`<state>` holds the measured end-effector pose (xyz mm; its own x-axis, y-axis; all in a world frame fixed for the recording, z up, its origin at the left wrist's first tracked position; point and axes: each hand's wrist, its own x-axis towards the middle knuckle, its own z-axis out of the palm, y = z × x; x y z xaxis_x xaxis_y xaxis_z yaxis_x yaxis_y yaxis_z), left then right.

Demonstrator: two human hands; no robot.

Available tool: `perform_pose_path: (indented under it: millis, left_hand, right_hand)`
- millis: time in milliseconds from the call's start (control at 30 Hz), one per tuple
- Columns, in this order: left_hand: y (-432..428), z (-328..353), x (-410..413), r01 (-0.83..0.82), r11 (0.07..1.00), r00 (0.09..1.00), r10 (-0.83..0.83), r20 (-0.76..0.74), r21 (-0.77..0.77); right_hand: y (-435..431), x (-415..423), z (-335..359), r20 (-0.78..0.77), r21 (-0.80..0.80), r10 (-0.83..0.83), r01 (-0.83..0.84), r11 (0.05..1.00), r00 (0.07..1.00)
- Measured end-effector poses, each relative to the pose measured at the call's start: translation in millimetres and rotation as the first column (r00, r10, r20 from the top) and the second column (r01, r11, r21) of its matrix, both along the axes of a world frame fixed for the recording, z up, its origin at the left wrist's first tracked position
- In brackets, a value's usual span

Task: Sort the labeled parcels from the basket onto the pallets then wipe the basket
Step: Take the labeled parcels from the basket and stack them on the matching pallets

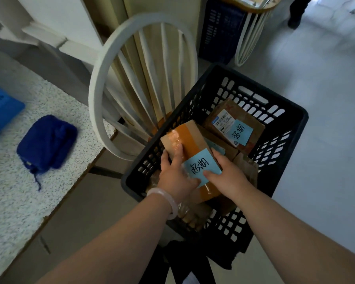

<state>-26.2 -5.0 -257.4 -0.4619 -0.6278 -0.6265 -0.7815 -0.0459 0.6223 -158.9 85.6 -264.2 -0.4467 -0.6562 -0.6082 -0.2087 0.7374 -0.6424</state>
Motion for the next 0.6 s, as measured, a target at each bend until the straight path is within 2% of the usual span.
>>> perform_pose_path:
  millis: [233,400,600]
  left_hand:
    - [1,27,6,0.045,0.996,0.998,-0.049,-0.045,-0.077]
    - [4,59,10,-0.015,0.993,0.973,-0.012,-0.23,-0.115]
    - [-4,114,26,0.012,0.967,0.929,-0.105,-0.354,-0.256]
  right_hand:
    - [14,7,41,0.014,-0.102,-0.083,0.084,0.991,0.996]
    - [26,6,70,-0.04,-0.184,-0.165,0.155,0.971,0.986]
    - [18,21,113,-0.015,-0.362,-0.162,0.146,0.921,0.987]
